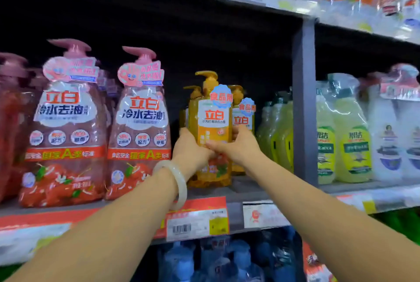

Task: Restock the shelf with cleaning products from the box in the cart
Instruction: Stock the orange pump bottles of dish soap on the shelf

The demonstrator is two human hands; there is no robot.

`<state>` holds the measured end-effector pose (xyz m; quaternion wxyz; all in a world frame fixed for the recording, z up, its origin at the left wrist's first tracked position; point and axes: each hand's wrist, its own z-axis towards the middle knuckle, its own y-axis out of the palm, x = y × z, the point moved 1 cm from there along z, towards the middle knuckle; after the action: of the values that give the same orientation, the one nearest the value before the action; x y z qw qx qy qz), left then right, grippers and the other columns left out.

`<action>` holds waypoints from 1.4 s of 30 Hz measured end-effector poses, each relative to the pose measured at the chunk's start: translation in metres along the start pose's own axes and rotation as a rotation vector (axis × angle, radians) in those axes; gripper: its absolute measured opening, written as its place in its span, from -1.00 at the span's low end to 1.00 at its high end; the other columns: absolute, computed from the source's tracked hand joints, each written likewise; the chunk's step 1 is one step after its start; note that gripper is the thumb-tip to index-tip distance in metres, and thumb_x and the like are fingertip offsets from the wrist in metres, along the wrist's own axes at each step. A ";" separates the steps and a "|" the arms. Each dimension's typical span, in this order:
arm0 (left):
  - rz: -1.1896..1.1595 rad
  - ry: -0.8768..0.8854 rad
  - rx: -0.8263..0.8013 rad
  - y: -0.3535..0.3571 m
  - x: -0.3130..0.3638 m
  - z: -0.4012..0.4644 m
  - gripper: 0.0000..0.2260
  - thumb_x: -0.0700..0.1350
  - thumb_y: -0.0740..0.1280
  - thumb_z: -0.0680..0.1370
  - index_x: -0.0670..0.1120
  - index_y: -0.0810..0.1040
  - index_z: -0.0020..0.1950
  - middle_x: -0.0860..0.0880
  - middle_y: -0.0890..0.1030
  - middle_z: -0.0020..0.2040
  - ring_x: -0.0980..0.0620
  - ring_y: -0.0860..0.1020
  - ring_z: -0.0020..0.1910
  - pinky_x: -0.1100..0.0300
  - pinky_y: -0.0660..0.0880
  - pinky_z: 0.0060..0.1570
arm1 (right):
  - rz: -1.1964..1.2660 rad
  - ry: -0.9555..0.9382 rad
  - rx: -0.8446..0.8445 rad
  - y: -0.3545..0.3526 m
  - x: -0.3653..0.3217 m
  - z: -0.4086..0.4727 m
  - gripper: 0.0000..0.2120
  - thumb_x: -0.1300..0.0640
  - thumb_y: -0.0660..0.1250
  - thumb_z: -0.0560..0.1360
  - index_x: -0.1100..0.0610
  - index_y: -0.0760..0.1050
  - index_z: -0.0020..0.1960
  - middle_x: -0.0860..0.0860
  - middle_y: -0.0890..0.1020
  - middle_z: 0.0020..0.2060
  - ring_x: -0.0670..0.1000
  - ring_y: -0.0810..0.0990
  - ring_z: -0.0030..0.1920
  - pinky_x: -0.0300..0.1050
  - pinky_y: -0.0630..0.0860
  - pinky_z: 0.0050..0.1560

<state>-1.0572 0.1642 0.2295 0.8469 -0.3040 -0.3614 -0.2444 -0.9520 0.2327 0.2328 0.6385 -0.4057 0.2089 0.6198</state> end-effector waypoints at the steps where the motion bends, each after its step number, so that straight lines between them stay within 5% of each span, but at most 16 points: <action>1: 0.003 -0.018 0.003 0.001 -0.002 0.005 -0.38 -0.20 0.53 0.34 -0.26 0.28 0.28 -0.20 0.52 0.19 -0.16 0.52 0.17 0.04 0.47 0.18 | 0.003 0.006 -0.052 -0.001 0.004 0.007 -0.36 0.02 0.58 0.26 0.13 0.40 0.23 0.03 0.61 0.09 0.04 0.61 0.09 0.09 0.57 0.13; 7: 0.098 -0.111 0.017 0.008 -0.004 0.026 -0.26 -0.13 0.57 0.31 -0.24 0.25 0.35 -0.19 0.48 0.28 -0.17 0.47 0.27 -0.07 0.41 0.28 | -0.176 0.008 -0.261 0.002 0.024 0.018 -0.14 0.20 0.59 0.14 0.05 0.27 0.34 0.05 0.51 0.25 0.13 0.49 0.28 0.18 0.47 0.26; 10: 0.160 -0.121 0.025 0.012 -0.008 0.035 -0.22 -0.07 0.60 0.26 -0.21 0.31 0.36 -0.17 0.51 0.27 -0.16 0.50 0.25 -0.05 0.43 0.28 | -0.306 -0.036 -0.264 0.006 0.024 0.011 -0.21 0.21 0.58 0.24 0.10 0.23 0.34 -0.05 0.45 0.22 0.00 0.42 0.28 0.05 0.40 0.32; 22: 0.215 -0.113 0.015 0.022 -0.036 0.058 -0.07 0.12 0.60 -0.04 -0.05 0.43 0.28 -0.08 0.62 0.12 -0.07 0.61 0.07 -0.06 0.53 0.15 | -0.467 -0.072 -0.233 0.008 0.025 0.019 -0.24 0.10 0.56 0.29 0.13 0.18 0.32 0.08 0.45 0.26 0.13 0.45 0.29 0.06 0.46 0.26; 29: 0.254 -0.226 0.036 0.022 -0.014 0.031 -0.18 0.00 0.62 0.21 -0.12 0.30 0.36 -0.12 0.53 0.21 -0.13 0.53 0.19 -0.09 0.47 0.24 | -0.494 -0.077 -0.223 0.007 0.025 0.015 -0.27 0.04 0.55 0.31 0.12 0.20 0.30 0.08 0.48 0.21 0.14 0.49 0.24 0.09 0.49 0.21; 36: 0.395 -0.307 0.038 0.027 0.003 0.010 -0.34 -0.10 0.42 0.48 -0.25 0.14 0.43 -0.18 0.42 0.33 -0.14 0.44 0.30 0.05 0.39 0.24 | -0.468 -0.064 -0.230 0.008 0.025 0.016 -0.25 0.06 0.54 0.31 0.14 0.18 0.32 0.11 0.47 0.22 0.15 0.48 0.25 0.07 0.48 0.17; 42: 0.509 -0.036 0.111 0.013 0.016 -0.035 -0.57 -0.09 0.39 0.50 -0.17 0.37 0.30 -0.16 0.51 0.24 -0.13 0.50 0.22 0.04 0.44 0.17 | -0.516 -0.198 -0.101 -0.001 0.010 0.001 -0.27 0.03 0.52 0.34 0.17 0.22 0.36 0.16 0.39 0.28 0.18 0.39 0.30 0.07 0.38 0.27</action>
<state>-1.0230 0.1458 0.2185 0.8899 -0.3426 -0.3011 0.0025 -0.9499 0.2396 0.2254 0.7715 -0.4143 0.0040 0.4828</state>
